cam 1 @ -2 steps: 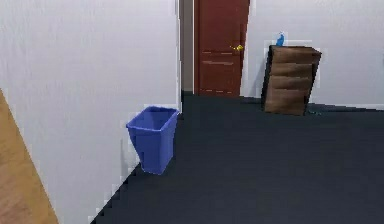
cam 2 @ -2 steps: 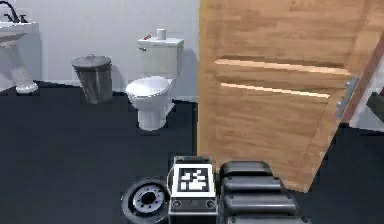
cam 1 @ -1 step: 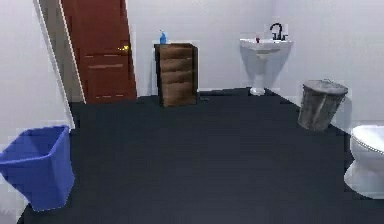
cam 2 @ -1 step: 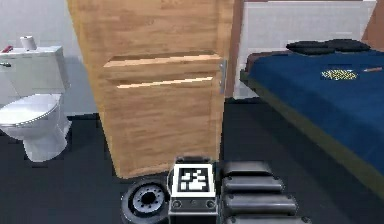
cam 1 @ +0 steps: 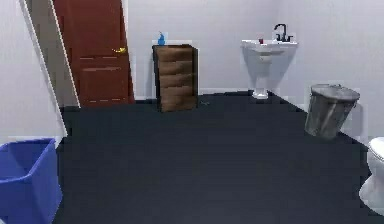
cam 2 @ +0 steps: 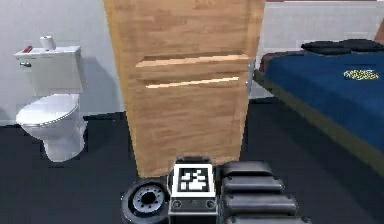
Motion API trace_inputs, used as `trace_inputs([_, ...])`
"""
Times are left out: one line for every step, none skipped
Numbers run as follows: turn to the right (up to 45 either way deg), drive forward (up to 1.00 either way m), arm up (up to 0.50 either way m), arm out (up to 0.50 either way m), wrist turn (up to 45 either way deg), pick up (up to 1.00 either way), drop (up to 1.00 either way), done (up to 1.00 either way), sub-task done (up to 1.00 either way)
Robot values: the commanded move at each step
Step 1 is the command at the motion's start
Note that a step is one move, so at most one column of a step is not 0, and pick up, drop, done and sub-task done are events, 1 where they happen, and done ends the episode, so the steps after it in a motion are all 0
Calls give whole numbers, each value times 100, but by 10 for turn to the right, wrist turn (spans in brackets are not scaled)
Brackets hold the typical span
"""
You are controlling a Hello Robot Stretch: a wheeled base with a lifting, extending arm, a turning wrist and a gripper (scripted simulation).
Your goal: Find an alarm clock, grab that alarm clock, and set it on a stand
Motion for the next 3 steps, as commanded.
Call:
trace_inputs([450, 0, 0, 0, 0, 0, 0, 0, 0])
trace_inputs([300, 0, 0, 0, 0, 0, 0, 0, 0])
trace_inputs([0, 15, 0, 0, 0, 0, 0, 0, 0])
